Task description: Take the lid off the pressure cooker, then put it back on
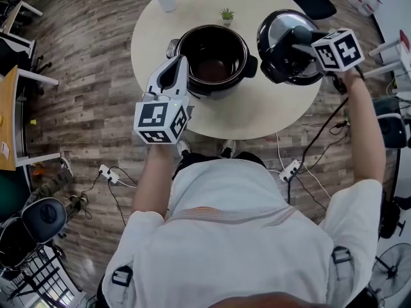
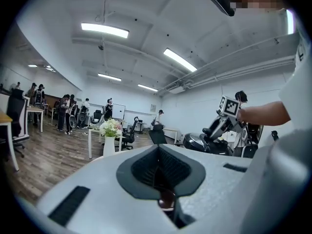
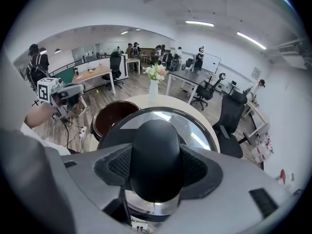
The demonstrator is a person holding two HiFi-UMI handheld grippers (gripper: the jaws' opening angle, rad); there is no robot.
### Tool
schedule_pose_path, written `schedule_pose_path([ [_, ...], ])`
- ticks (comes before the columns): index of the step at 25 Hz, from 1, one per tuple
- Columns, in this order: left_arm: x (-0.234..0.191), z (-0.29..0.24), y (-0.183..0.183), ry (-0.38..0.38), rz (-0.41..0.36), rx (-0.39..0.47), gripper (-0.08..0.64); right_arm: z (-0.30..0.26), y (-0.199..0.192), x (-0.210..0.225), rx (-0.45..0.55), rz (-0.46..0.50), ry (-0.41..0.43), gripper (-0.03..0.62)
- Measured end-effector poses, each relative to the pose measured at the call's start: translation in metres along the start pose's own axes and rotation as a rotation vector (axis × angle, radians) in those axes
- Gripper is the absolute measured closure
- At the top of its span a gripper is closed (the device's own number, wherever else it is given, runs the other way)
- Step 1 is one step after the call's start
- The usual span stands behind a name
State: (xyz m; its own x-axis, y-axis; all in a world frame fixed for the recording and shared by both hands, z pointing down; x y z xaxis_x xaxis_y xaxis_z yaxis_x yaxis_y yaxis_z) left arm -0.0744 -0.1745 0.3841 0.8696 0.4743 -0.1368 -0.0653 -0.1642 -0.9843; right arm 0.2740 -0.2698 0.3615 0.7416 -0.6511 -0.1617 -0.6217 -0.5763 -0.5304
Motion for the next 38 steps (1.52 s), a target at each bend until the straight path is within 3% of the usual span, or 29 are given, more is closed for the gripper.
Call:
schedule_pose_path([
  [7, -0.037, 0.033, 0.004, 0.036, 0.015, 0.041, 0.555, -0.034, 0.093, -0.077, -0.023, 0.0, 0.1, 0.313],
  [16, -0.085, 0.074, 0.004, -0.002, -0.01, 0.062, 0.555, -0.105, 0.143, -0.151, -0.13, -0.019, 0.133, 0.313],
  [25, -0.113, 0.087, 0.002, -0.079, -0.017, 0.06, 0.555, -0.137, 0.147, -0.19, -0.196, -0.047, 0.119, 0.313],
  [38, -0.12, 0.076, 0.004, -0.117, -0.009, 0.033, 0.555, -0.159, 0.132, -0.187, -0.211, -0.075, 0.149, 0.313],
])
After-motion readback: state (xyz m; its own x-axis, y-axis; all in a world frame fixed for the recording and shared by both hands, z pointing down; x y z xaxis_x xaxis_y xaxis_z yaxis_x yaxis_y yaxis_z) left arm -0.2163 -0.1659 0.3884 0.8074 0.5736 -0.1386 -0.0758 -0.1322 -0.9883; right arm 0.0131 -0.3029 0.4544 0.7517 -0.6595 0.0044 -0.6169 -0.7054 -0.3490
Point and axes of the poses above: the fingertips, and each gripper's own axes: z backward along the fingers, x to its right, y out of its top, the point moved 6 cm from there along z, backward along the fingers, and after that the axes turned 2 degrees about -y, right-handed, at the moved point
